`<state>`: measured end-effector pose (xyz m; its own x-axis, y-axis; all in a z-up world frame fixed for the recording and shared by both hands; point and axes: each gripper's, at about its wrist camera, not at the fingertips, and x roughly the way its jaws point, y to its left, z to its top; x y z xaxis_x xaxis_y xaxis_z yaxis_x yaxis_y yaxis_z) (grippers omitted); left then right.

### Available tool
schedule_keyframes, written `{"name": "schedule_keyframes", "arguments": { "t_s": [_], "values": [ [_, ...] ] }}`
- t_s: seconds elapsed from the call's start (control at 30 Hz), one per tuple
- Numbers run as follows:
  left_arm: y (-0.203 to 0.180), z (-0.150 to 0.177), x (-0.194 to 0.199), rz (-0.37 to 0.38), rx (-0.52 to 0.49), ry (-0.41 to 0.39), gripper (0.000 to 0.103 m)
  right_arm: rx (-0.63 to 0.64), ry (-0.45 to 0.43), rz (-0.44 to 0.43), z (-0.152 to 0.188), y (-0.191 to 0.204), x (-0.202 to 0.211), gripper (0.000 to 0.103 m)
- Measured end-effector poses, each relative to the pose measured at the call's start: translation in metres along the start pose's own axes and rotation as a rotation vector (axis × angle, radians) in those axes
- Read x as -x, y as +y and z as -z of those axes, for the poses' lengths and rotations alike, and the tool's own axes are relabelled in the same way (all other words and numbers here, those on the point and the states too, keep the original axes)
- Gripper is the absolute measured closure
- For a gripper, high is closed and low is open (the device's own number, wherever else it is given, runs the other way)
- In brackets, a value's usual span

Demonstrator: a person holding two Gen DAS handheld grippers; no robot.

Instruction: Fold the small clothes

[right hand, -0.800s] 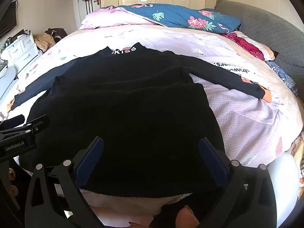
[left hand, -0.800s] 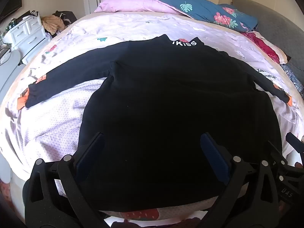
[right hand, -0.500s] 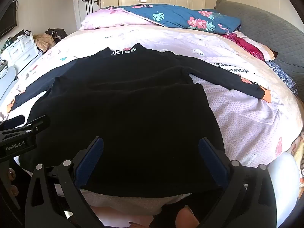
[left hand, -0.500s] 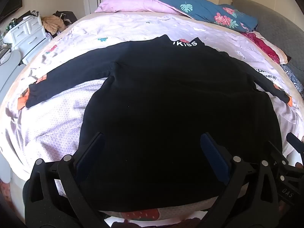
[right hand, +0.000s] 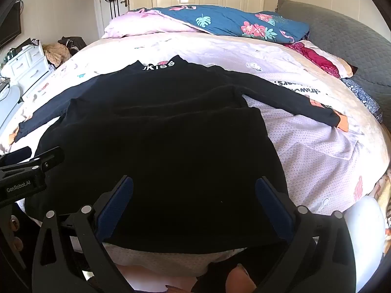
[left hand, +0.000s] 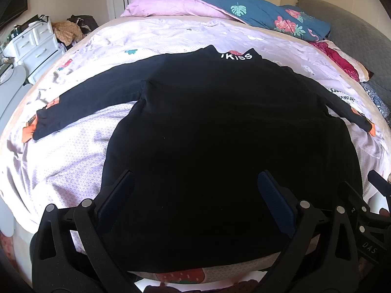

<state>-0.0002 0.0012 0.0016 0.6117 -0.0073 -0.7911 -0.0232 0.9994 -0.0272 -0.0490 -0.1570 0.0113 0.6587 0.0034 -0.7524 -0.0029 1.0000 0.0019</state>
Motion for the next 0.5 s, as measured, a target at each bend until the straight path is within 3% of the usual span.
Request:
{"name": "schedule_keyframes", "arguments": {
  "t_s": [0.5],
  "values": [
    [0.0, -0.001, 0.0011, 0.002, -0.004, -0.002, 0.009, 0.0, 0.0, -0.004, 0.0006, 0.0007, -0.0008, 0.004]
  ]
}}
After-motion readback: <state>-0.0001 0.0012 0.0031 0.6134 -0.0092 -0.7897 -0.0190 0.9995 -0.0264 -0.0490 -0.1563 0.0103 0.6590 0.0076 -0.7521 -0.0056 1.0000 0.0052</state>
